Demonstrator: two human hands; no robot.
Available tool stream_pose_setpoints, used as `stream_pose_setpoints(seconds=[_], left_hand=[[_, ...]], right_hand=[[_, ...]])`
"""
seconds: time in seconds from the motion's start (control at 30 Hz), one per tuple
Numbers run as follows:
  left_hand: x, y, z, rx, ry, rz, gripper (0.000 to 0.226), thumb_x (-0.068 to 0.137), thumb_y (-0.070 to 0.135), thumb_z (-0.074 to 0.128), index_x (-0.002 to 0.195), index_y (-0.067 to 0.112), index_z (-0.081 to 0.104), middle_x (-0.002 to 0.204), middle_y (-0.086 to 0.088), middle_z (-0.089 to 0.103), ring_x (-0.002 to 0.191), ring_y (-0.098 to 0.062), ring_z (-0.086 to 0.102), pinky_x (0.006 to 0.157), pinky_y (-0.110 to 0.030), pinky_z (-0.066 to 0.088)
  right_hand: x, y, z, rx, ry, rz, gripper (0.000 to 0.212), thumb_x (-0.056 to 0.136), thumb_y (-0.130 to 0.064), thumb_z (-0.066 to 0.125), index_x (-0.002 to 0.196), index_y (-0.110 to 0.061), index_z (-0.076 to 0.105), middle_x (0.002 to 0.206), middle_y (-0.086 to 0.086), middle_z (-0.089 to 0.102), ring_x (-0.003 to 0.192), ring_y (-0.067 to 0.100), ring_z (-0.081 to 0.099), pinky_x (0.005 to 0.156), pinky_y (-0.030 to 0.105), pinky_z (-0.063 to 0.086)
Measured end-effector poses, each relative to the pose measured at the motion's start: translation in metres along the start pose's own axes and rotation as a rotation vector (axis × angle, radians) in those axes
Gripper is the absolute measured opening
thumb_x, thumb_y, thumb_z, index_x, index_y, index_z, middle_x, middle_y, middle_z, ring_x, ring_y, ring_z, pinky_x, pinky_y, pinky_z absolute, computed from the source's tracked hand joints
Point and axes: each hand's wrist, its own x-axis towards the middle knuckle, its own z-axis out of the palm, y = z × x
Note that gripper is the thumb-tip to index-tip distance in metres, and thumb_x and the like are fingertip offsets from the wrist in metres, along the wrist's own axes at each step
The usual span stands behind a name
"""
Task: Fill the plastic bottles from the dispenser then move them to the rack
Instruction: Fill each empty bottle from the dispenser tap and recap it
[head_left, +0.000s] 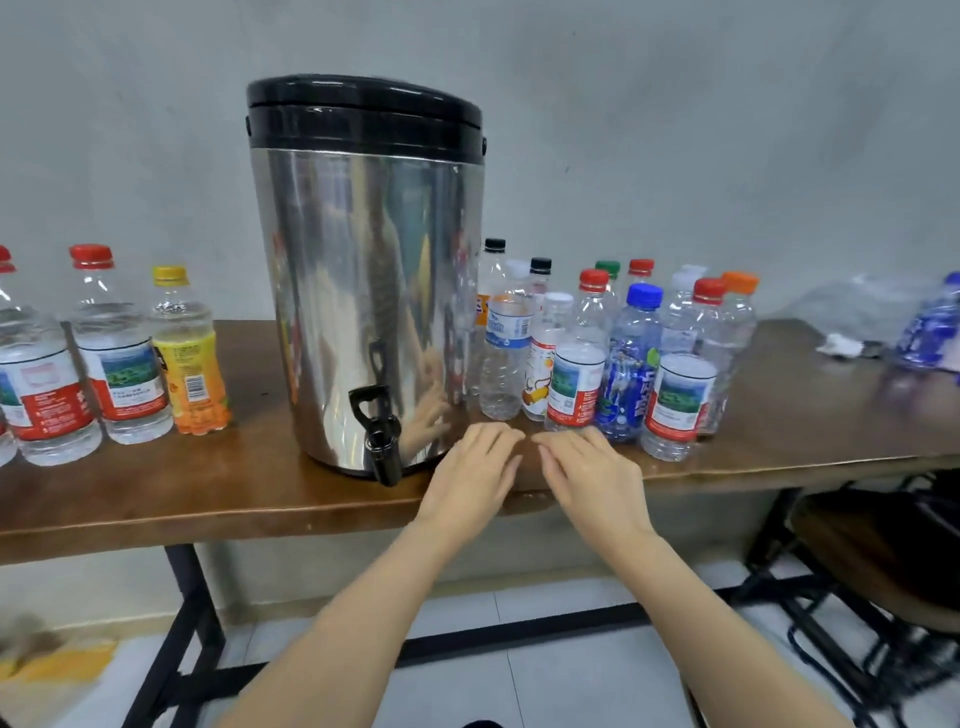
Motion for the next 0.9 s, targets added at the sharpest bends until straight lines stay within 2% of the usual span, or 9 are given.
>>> stream_pose_setpoints(seconds=[0.2,0.37,0.43,0.5,0.57,0.63,0.7,0.8,0.9], left_hand=[[0.028,-0.005,0.024,0.026,-0.061,0.042,0.037,0.095,0.033,0.042,0.119,0.01,0.058,0.115,-0.007,0.059,0.11,-0.022,0.052,0.101,-0.029,0.035],[0.027,-0.004,0.023,-0.003,-0.044,-0.01,0.04,0.098,0.034,0.039,0.121,0.007,0.058,0.12,-0.008,0.058,0.116,-0.021,0.051,0.105,-0.032,0.038],[0.026,-0.003,0.021,-0.013,-0.073,-0.018,0.042,0.098,0.036,0.037,0.123,0.008,0.058,0.124,-0.006,0.057,0.119,-0.021,0.051,0.106,-0.032,0.04],[0.025,-0.002,0.02,-0.015,-0.09,-0.015,0.042,0.099,0.035,0.039,0.125,0.009,0.057,0.126,-0.005,0.056,0.12,-0.02,0.05,0.106,-0.032,0.04],[0.025,-0.001,0.017,-0.017,-0.093,-0.032,0.042,0.099,0.035,0.039,0.127,0.009,0.056,0.128,-0.005,0.056,0.122,-0.019,0.05,0.107,-0.032,0.041],[0.024,0.0,0.016,-0.02,-0.085,-0.044,0.045,0.099,0.037,0.038,0.129,0.009,0.055,0.13,-0.005,0.056,0.124,-0.019,0.05,0.108,-0.032,0.041],[0.023,0.0,0.015,-0.031,-0.08,-0.05,0.048,0.098,0.038,0.039,0.132,0.008,0.054,0.132,-0.006,0.056,0.126,-0.019,0.05,0.109,-0.034,0.041],[0.023,0.0,0.013,-0.041,-0.044,-0.064,0.055,0.097,0.042,0.042,0.136,0.006,0.049,0.135,-0.009,0.055,0.127,-0.019,0.049,0.11,-0.033,0.039],[0.023,0.004,0.009,-0.057,-0.019,-0.107,0.066,0.095,0.049,0.045,0.144,0.006,0.039,0.143,-0.009,0.049,0.132,-0.017,0.042,0.113,-0.028,0.033]], right_hand=[[0.04,0.024,-0.005,-0.057,0.04,0.026,0.026,0.095,-0.027,0.048,0.102,-0.018,0.071,0.091,-0.005,0.07,0.085,0.021,0.062,0.045,0.033,0.05],[0.081,0.042,-0.008,-0.083,0.088,0.0,0.022,0.091,-0.014,0.061,0.112,-0.01,0.067,0.109,0.006,0.065,0.093,0.025,0.053,0.046,0.033,0.05],[0.102,0.045,-0.011,-0.099,0.1,0.05,0.031,0.087,-0.011,0.067,0.118,-0.008,0.063,0.121,0.012,0.061,0.101,0.028,0.052,0.059,0.03,0.049],[0.121,0.044,-0.015,-0.125,0.046,0.106,0.042,0.09,-0.016,0.064,0.131,-0.01,0.055,0.137,0.015,0.052,0.115,0.031,0.046,0.078,0.037,0.051],[0.135,0.046,-0.016,-0.147,-0.074,0.17,0.051,0.098,-0.024,0.054,0.146,-0.013,0.041,0.152,0.016,0.037,0.131,0.034,0.036,0.101,0.043,0.042],[0.144,0.048,-0.016,-0.155,-0.145,0.224,0.055,0.102,-0.032,0.046,0.152,-0.016,0.03,0.157,0.015,0.029,0.139,0.034,0.027,0.11,0.045,0.032],[0.148,0.05,-0.016,-0.147,-0.158,0.248,0.054,0.103,-0.035,0.044,0.151,-0.016,0.031,0.154,0.014,0.033,0.139,0.033,0.027,0.109,0.044,0.031],[0.147,0.052,-0.016,-0.059,-0.075,0.224,0.045,0.101,-0.032,0.051,0.14,-0.012,0.045,0.142,0.013,0.045,0.13,0.031,0.038,0.102,0.043,0.038],[0.144,0.045,-0.022,0.244,0.04,0.225,0.029,0.098,-0.02,0.058,0.123,-0.007,0.054,0.125,0.012,0.05,0.103,0.023,0.053,0.079,0.026,0.046]])
